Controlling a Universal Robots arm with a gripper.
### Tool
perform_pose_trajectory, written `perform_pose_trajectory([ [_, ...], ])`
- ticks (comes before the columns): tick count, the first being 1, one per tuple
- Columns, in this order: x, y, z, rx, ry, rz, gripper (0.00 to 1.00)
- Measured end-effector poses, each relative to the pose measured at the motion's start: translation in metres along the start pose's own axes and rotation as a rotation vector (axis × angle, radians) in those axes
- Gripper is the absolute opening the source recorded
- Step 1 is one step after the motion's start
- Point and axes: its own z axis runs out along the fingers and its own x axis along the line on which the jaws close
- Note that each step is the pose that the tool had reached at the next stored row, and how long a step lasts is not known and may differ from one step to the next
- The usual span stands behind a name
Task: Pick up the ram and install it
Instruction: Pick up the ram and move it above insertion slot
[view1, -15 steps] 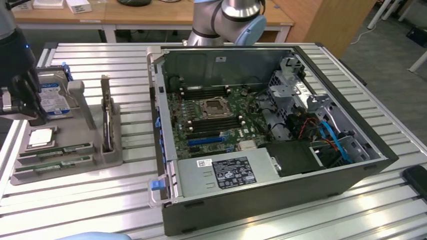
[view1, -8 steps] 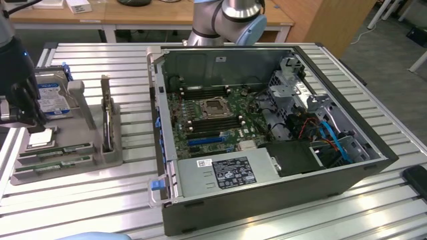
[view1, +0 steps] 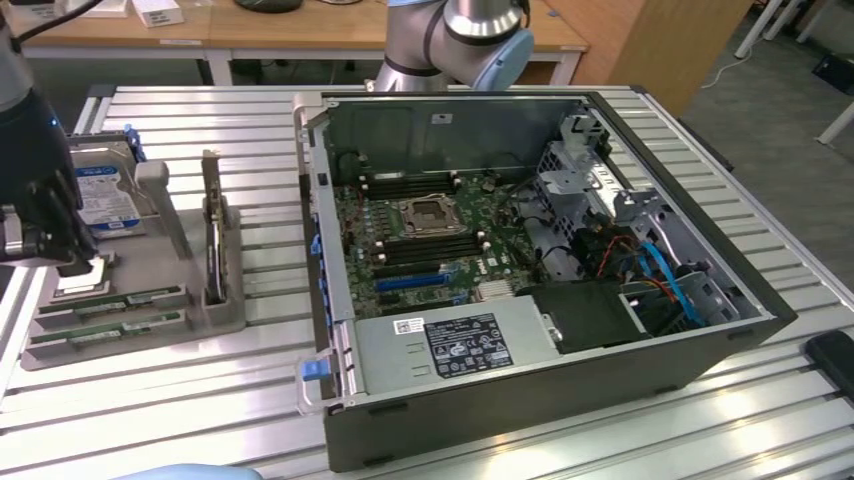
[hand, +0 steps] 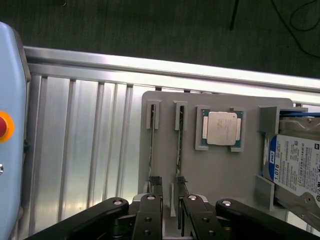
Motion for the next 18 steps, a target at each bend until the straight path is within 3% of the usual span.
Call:
perform_pose_trajectory([
  [18,0.013,0.0004,0.0196,-0.0002,0.0001,0.0,0.24],
])
